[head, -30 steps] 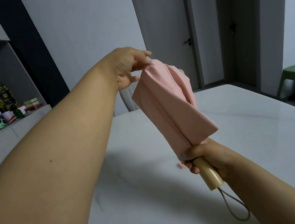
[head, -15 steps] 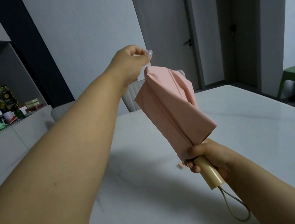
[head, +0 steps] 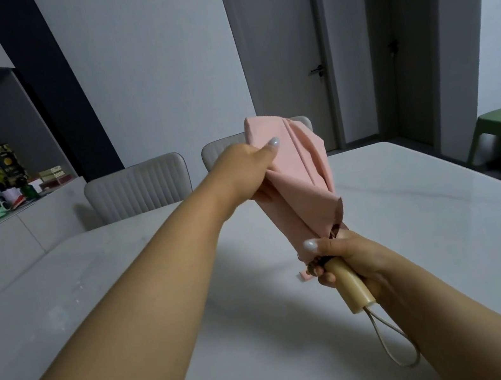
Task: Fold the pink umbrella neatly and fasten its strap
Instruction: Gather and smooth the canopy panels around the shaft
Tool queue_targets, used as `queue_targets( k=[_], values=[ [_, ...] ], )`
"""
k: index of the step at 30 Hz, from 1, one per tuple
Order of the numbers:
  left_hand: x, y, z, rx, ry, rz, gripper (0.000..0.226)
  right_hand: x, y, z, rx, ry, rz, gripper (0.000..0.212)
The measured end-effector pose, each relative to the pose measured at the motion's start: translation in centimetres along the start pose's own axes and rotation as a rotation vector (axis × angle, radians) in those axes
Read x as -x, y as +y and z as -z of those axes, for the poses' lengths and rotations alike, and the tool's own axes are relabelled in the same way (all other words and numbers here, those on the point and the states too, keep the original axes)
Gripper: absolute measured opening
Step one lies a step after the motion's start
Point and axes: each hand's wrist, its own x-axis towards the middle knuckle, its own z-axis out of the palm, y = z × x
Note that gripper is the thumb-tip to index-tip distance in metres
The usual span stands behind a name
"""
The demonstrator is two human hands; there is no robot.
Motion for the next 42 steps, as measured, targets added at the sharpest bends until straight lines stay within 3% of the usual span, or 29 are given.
queue_targets(
  k=[3, 8, 16, 20, 24, 28, 32, 36, 40, 42],
  values=[
    [0.2, -0.8, 0.2, 0.182, 0.020, 0.063, 0.036, 0.1, 0.1, 0.0, -0.129, -0.048, -0.010, 0.110],
    [0.6, -2.2, -0.8, 0.300, 0.066, 0.084, 0.022, -0.1, 0.6, 0.0, -0.292, -0.011, -0.054, 0.137],
    [3.6, -4.4, -3.6, 0.230, -0.055, -0.043, 0.019, 0.4, -0.4, 0.5, -0.290, 0.098, 0.011, 0.097],
    [4.6, -4.9, -3.5, 0.332, 0.050, -0.119, 0.010, 0.5, -0.7, 0.6, -0.318, 0.141, 0.018, 0.076],
    [5.3, -6.1, -4.2, 0.410, 0.089, -0.078, 0.015, 0.3, -0.4, 0.4, -0.334, 0.140, 0.003, 0.077],
    [5.4, -7.0, -4.7, 0.438, 0.069, -0.033, 0.020, 0.6, -0.5, 0.1, -0.262, 0.130, 0.022, 0.056],
    [4.8, -6.7, -4.2, 0.417, 0.018, -0.021, 0.025, 0.5, -0.4, -0.1, -0.148, 0.130, 0.055, 0.057],
    [1.8, -4.3, -1.3, 0.417, 0.155, -0.040, 0.038, 0.4, -0.3, -0.1, -0.061, 0.119, 0.082, 0.047],
    [-1.4, -0.4, 2.0, 0.242, 0.233, -0.107, 0.048, 0.5, -0.2, -0.3, -0.015, 0.079, 0.063, 0.036],
    [-2.6, 1.1, 3.1, 0.130, 0.183, -0.092, 0.037, 0.6, -0.1, -0.3, -0.003, 0.080, 0.056, 0.039]
  ],
)
